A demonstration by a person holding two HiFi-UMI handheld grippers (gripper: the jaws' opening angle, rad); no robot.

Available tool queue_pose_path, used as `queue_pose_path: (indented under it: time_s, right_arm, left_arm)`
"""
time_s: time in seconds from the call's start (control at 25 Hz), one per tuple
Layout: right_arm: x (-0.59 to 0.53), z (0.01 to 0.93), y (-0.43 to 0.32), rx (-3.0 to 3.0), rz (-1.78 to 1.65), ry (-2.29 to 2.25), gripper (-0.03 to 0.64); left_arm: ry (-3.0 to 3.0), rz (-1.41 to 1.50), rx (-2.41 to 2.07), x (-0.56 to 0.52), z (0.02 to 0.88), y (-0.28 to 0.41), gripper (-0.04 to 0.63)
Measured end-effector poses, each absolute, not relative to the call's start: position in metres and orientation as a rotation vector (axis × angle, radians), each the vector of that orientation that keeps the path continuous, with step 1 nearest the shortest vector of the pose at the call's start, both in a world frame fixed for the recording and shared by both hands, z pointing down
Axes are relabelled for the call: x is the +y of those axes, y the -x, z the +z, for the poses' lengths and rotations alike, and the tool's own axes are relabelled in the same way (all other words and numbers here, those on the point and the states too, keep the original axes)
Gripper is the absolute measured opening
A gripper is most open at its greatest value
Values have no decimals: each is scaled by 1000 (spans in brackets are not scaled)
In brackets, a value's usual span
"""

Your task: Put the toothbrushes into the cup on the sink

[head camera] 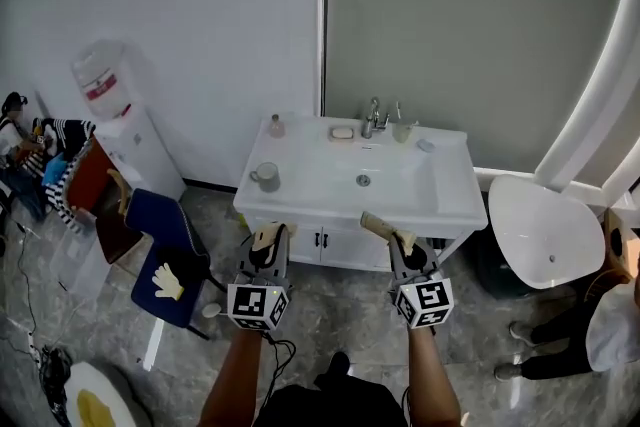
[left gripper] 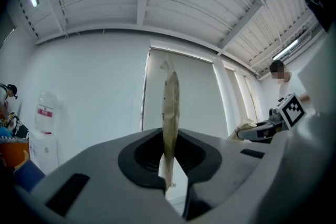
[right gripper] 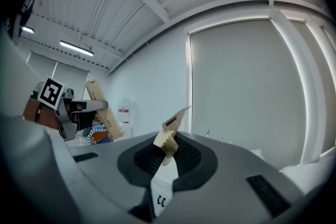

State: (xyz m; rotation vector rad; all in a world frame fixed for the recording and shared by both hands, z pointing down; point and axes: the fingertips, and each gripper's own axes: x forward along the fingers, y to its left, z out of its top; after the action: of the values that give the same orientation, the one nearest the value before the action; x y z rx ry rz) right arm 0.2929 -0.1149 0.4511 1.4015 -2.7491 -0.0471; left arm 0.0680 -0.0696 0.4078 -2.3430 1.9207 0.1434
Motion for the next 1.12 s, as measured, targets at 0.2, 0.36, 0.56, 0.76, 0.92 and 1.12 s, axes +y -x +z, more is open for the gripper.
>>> queue_pose_path:
  time_s: [0.2, 0.36, 0.56, 0.76, 0.92, 1.12]
  right_arm:
    - [-162, 449, -284, -2777, -42, -1335, 48]
    - [-186, 448, -276, -2795, -24, -1294, 47]
    - [-204, 452, -265, -2810, -7, -1267, 48]
    - [-211, 451, -245, -2831, -7, -1223, 48]
    - [-220, 453, -233, -2836, -10, -1195, 47]
    - [-226, 459, -206, -2841, 0, -1151, 48]
  left_arm:
    - [2303, 124, 1957, -109, 402, -67, 57]
    - [2272, 106, 2000, -128, 402, -59, 57]
    - [2255, 90, 2029, -142, 405, -48, 57]
    - [2221, 86, 2061, -148, 406, -32, 57]
    - [2203, 86, 2055, -156, 402, -25, 57]
    - [2187, 84, 2076, -162, 407, 3, 57]
